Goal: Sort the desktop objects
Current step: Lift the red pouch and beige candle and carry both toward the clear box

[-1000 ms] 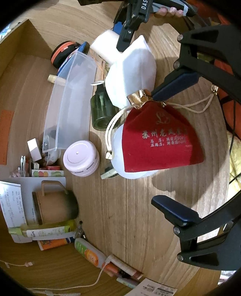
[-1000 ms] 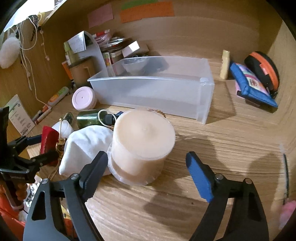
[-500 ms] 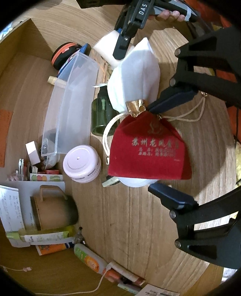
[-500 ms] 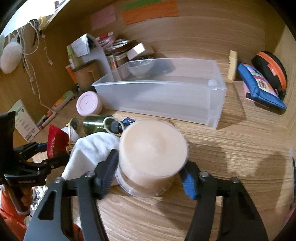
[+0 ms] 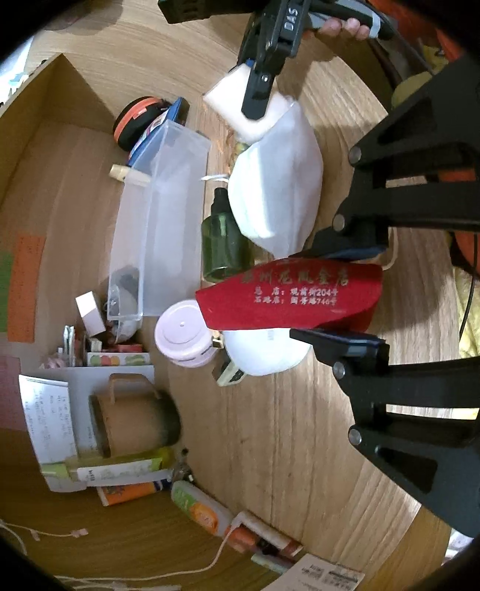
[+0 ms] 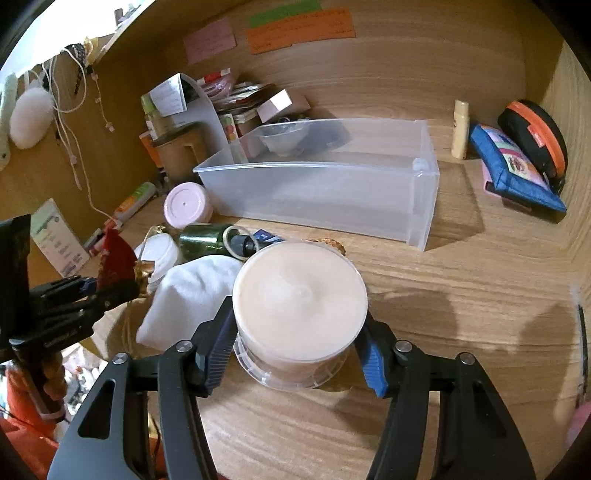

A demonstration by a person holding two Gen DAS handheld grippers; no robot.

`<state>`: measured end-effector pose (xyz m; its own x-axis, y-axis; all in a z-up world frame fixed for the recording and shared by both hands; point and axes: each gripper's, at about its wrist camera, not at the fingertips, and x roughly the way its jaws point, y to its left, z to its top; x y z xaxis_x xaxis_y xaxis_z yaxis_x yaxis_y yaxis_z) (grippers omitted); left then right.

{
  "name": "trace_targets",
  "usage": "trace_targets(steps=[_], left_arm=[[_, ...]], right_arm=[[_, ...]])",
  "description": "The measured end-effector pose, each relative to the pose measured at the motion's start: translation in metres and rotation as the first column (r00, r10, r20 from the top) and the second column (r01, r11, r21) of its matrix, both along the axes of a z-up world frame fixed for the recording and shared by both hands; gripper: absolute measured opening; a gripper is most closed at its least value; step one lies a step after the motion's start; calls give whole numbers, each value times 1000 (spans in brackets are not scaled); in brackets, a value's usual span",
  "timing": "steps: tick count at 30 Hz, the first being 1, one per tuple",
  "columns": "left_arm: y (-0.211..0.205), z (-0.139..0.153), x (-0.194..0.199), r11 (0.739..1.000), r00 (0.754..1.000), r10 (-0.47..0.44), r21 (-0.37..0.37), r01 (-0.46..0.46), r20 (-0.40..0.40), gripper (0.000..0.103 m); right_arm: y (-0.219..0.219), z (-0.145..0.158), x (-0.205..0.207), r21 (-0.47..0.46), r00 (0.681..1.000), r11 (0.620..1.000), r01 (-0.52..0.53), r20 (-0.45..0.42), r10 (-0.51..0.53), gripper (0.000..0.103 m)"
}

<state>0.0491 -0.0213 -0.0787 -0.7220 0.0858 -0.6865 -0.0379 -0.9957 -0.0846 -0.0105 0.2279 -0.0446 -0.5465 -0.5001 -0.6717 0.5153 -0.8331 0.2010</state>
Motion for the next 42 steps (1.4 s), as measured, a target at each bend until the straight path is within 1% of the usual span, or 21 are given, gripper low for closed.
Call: trace_targets(steps=[3,6,10,13,18,23,30,36,42], left_arm=[[0,3,0,1000,1000,-9,5,9,-4,26],[0,6,3,1000,1000,-11,0,11,-17,24],[0,13,5,1000,999,-18,0,18,-35,23],[-1,19,7,1000,998,-22,2,22,-51,22],[-2,31,7,1000,996,-29,-7,29,-81,22],[-3,45,4,999,993,-36,-15,35,-114,22],[-1,67,-3,998,985,-60,-37,54,-160,22],[1,87,-19,995,978,-103,-34,98,-184,22],[4,104,-41,989,970,-147,-14,147,-196,22]], right_arm=[[4,2,3,-27,1000,999,-17,21,18,56],[6,5,7,-30,999,999,-41,27,42,56],[8,11,13,-58,994,994,-93,54,97,56],[4,18,20,-47,991,991,-124,41,126,56],[1,31,23,-89,986,983,-159,34,162,56],[-1,46,19,-94,988,983,-156,-10,155,56],[-3,67,3,-81,990,988,-131,-67,126,56],[-6,82,-13,-60,988,992,-110,-113,103,56],[-9,97,-31,-44,984,996,-80,-161,71,56]])
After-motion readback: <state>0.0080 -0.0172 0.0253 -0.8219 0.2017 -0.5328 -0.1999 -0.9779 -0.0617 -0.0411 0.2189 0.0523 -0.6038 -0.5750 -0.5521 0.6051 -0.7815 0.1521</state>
